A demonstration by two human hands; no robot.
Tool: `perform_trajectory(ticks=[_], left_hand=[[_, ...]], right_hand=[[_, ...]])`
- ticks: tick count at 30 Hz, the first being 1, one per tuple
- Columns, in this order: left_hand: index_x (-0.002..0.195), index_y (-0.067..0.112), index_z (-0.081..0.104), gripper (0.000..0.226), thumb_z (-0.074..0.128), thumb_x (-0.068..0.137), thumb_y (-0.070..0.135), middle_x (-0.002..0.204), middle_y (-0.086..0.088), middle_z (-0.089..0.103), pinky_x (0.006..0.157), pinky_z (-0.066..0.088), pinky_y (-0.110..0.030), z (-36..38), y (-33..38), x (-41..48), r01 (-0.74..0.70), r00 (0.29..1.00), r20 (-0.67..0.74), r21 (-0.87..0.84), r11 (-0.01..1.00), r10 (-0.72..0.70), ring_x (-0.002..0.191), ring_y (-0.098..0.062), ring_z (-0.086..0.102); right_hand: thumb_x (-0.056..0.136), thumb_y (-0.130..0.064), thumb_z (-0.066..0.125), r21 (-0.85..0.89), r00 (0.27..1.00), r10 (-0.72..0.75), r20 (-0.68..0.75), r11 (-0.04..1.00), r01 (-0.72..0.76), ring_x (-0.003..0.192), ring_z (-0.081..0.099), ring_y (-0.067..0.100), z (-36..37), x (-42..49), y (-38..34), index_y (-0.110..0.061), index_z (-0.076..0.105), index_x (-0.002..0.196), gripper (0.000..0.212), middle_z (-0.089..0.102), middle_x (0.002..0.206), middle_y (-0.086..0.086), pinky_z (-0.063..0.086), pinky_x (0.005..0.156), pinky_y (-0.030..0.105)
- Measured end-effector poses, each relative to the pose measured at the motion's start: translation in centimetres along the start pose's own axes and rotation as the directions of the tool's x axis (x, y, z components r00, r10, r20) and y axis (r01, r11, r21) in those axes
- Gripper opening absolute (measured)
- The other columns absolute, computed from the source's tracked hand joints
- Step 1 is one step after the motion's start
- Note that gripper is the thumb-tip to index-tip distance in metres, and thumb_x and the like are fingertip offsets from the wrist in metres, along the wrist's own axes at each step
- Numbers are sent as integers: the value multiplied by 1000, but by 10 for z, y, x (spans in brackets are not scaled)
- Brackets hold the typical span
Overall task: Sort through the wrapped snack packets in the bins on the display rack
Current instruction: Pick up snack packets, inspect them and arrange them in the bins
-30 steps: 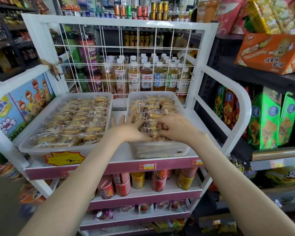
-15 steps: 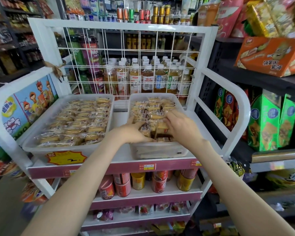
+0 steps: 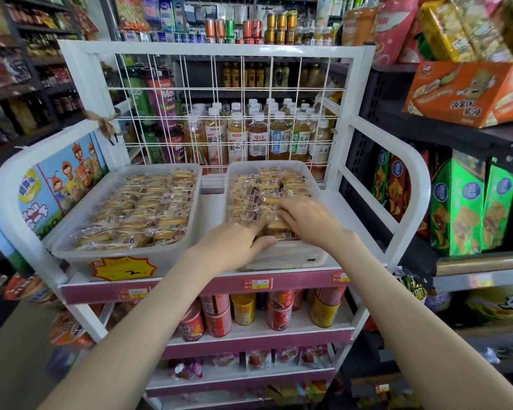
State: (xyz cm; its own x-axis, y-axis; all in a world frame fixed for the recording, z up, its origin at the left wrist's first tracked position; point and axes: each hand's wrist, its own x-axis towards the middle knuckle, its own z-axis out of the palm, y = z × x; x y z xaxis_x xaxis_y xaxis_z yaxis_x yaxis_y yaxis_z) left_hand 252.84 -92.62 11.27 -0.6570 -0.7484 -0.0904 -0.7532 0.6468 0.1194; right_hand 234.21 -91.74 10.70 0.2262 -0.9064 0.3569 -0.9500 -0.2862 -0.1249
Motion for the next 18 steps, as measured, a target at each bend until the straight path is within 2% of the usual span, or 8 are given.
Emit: perform_trajectory(ticks=[4,6,9,12,14,15,16,18], left_hand=[[155,15,15,74,16,97,62,161,-6,17,113,29,-36,-5,7,-4,-6,999,54,122,993,-1,146,-23,24],[155,16,12,76,14,96,63,162,-3,11,117,21,-35,-5,7,-4,-16,995,98,141,990,2,148,-19,15],[155,19,13,77,18,94,66,162,-1,10,119,20,-36,-6,5,-2,-20,994,112,144,989,4,149,-18,13],[155,20,17,77,22,93,67,162,0,13,118,19,-36,-4,6,-3,-9,997,81,140,990,-2,148,-19,16],[152,20,29,78,18,91,68,158,-1,27,117,22,-37,2,6,-3,13,1000,-8,63,998,-13,145,-22,25],[147,20,39,80,16,88,69,152,-2,39,115,26,-38,6,8,-5,17,994,-106,-18,1000,-19,140,-23,34],[139,19,50,80,15,87,69,142,-2,51,110,32,-36,9,12,-8,3,974,-226,-117,993,-29,133,-23,44],[129,17,59,62,26,95,58,124,2,62,91,42,-22,14,26,-12,-75,900,-430,-326,942,-77,113,-12,56]], right_hand=[[102,-17,36,85,977,183,-108,981,-174,85,59,33,-2,-5,0,-4,50,106,20,61,97,14,47,71,41],[103,-14,34,88,949,208,-235,977,-192,80,57,35,-3,-8,1,1,49,107,21,58,98,16,41,59,37],[104,-14,35,156,852,301,-428,953,-259,67,55,36,-6,-13,1,2,49,103,22,54,91,13,27,45,29],[104,-16,35,271,748,401,-529,915,-299,63,50,31,-16,-19,-2,2,48,99,22,52,87,12,27,43,27],[104,-18,34,415,689,486,-538,864,-285,62,45,23,-26,-25,-5,-3,46,97,21,50,84,10,30,48,31],[104,-18,34,478,665,519,-536,837,-268,61,43,19,-31,-30,-7,-6,45,94,19,49,81,8,30,50,30],[104,-18,34,531,648,545,-533,811,-245,61,41,16,-34,-36,-9,-8,44,92,18,49,78,5,31,51,28],[104,-16,35,601,638,580,-507,768,-221,60,41,14,-37,-49,-15,-9,43,90,18,48,73,2,32,51,27]])
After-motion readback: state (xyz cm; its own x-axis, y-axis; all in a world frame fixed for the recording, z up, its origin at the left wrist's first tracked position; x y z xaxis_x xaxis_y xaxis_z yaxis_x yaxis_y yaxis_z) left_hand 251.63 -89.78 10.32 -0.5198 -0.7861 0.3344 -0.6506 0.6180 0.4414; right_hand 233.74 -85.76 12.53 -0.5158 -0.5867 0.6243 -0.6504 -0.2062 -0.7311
